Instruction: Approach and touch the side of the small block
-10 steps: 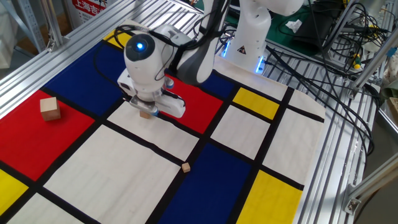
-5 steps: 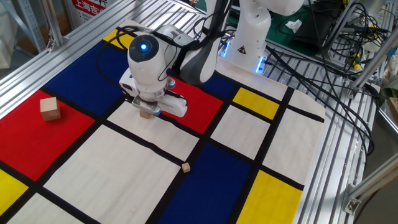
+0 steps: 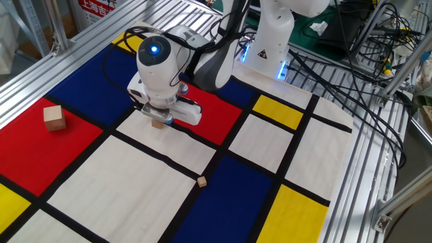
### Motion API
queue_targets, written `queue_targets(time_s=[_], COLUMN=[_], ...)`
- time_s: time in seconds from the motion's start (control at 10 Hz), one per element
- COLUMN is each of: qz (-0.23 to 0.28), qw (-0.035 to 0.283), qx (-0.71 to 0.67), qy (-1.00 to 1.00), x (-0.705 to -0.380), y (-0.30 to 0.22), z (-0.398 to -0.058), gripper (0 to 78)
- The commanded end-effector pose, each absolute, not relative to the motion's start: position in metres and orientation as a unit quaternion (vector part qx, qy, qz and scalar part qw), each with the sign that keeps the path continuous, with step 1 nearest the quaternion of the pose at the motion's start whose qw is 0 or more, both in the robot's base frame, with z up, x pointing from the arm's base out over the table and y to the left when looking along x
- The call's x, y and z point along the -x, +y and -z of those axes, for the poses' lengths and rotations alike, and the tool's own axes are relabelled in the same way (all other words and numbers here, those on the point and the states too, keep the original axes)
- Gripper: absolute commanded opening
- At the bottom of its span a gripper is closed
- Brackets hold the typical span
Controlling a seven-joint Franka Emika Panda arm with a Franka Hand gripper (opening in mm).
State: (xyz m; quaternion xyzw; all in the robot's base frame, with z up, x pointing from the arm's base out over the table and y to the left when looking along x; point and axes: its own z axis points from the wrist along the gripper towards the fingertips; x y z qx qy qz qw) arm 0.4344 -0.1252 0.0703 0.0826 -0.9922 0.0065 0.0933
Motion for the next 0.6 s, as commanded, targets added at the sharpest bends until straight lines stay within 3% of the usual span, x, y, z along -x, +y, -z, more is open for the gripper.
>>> queue_targets(time_s=[0.1,0.6], qz=[-0.007,-0.007], qw=[0.091,0.09], qx=[-0.083,-0.085], qy=[-0.992,-0.992], x=[-0.435,-0.4338], y=[-0.1262,-0.1295], z=[-0.0698,-0.0692], gripper=[0.0,0.0])
